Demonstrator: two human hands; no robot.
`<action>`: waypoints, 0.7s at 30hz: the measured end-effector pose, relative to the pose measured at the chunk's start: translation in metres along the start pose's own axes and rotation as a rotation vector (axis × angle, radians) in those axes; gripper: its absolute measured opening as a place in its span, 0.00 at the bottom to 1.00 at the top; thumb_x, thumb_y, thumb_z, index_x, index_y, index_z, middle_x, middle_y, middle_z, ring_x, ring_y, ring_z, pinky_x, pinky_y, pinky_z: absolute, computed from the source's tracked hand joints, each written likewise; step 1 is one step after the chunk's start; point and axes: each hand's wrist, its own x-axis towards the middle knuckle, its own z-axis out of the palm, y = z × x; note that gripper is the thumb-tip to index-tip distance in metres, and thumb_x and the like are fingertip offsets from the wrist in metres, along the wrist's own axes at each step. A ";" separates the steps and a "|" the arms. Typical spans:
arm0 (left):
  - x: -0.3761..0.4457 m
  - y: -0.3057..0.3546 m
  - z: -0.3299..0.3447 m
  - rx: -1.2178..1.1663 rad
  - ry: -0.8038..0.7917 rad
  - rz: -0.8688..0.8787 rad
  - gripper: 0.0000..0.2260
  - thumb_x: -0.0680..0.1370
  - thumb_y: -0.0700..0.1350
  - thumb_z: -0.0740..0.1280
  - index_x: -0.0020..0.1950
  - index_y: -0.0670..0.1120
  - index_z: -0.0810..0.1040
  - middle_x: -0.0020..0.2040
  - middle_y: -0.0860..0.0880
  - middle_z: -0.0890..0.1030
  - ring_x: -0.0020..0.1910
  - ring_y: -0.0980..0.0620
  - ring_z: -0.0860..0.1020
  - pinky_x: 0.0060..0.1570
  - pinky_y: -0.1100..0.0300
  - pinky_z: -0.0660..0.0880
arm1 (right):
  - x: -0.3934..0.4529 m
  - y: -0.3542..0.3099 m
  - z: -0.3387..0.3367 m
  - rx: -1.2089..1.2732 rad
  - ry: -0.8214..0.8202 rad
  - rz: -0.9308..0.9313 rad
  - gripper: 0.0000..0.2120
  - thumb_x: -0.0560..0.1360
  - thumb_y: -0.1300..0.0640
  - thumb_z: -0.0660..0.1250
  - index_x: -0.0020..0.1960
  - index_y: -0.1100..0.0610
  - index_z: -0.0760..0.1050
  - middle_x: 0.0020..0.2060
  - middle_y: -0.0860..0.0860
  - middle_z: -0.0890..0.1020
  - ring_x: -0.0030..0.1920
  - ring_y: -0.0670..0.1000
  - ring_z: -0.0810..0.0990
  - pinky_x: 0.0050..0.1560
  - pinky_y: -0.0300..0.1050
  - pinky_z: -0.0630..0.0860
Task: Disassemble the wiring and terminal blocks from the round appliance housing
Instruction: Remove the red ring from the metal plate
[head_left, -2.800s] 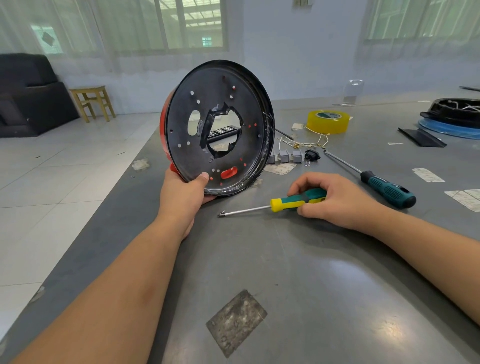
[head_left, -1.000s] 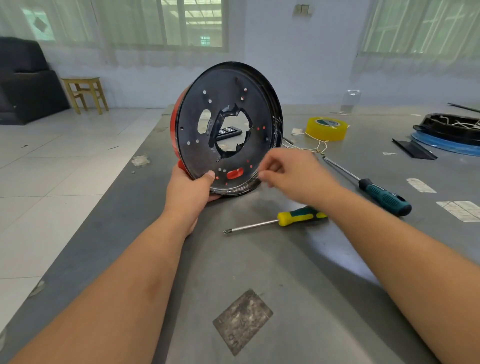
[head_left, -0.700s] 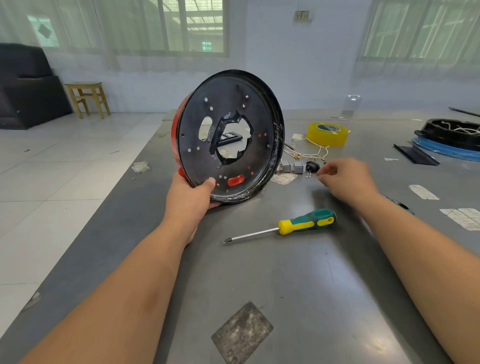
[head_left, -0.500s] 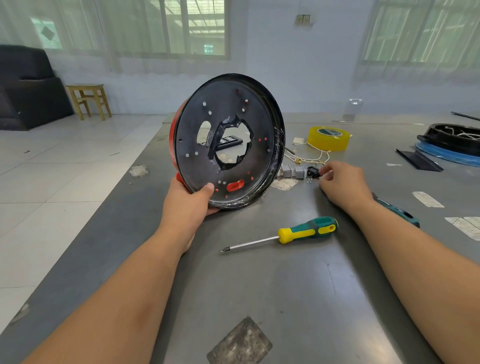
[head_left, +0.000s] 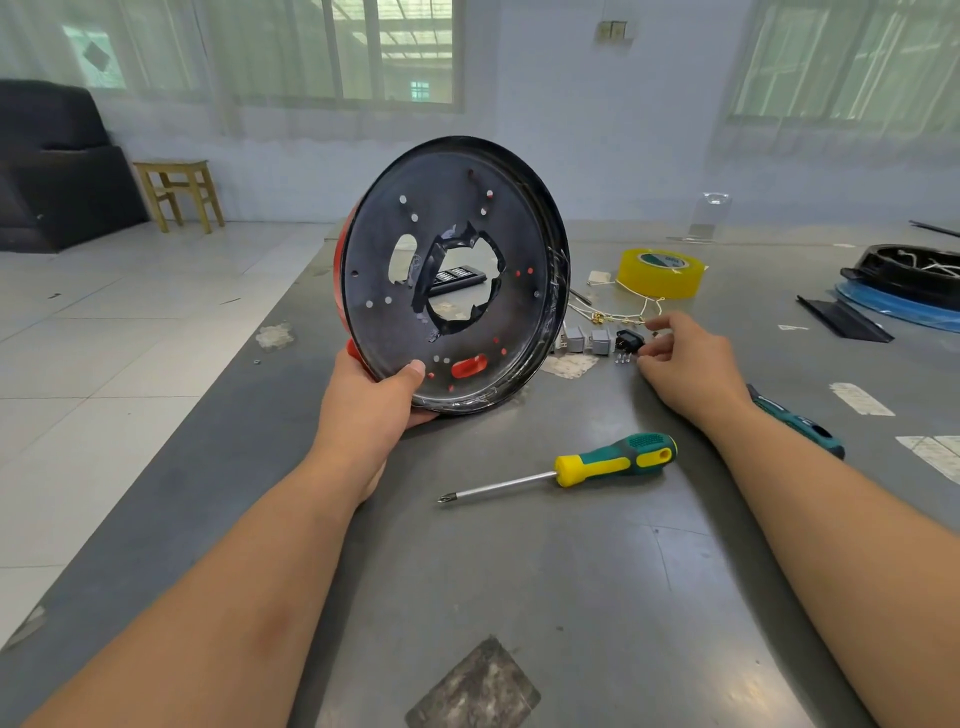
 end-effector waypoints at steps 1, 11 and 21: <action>-0.001 0.001 0.000 -0.014 0.000 -0.004 0.16 0.81 0.35 0.70 0.64 0.52 0.75 0.60 0.50 0.84 0.55 0.48 0.86 0.45 0.50 0.85 | -0.004 0.000 -0.001 0.018 0.012 -0.005 0.17 0.77 0.60 0.68 0.66 0.54 0.75 0.48 0.49 0.84 0.50 0.50 0.82 0.56 0.45 0.77; -0.005 0.007 -0.001 -0.045 -0.011 -0.042 0.16 0.82 0.34 0.69 0.63 0.53 0.74 0.62 0.47 0.84 0.56 0.44 0.86 0.45 0.48 0.85 | -0.094 -0.024 -0.029 0.079 -0.057 -0.326 0.20 0.81 0.37 0.57 0.57 0.47 0.80 0.50 0.42 0.82 0.53 0.40 0.78 0.50 0.38 0.73; -0.012 0.011 -0.002 -0.065 0.004 -0.041 0.16 0.81 0.33 0.69 0.60 0.54 0.75 0.61 0.47 0.84 0.53 0.46 0.86 0.39 0.53 0.85 | -0.122 -0.040 -0.027 -0.309 -0.280 -0.619 0.19 0.80 0.39 0.63 0.65 0.47 0.79 0.54 0.46 0.78 0.55 0.49 0.76 0.55 0.47 0.75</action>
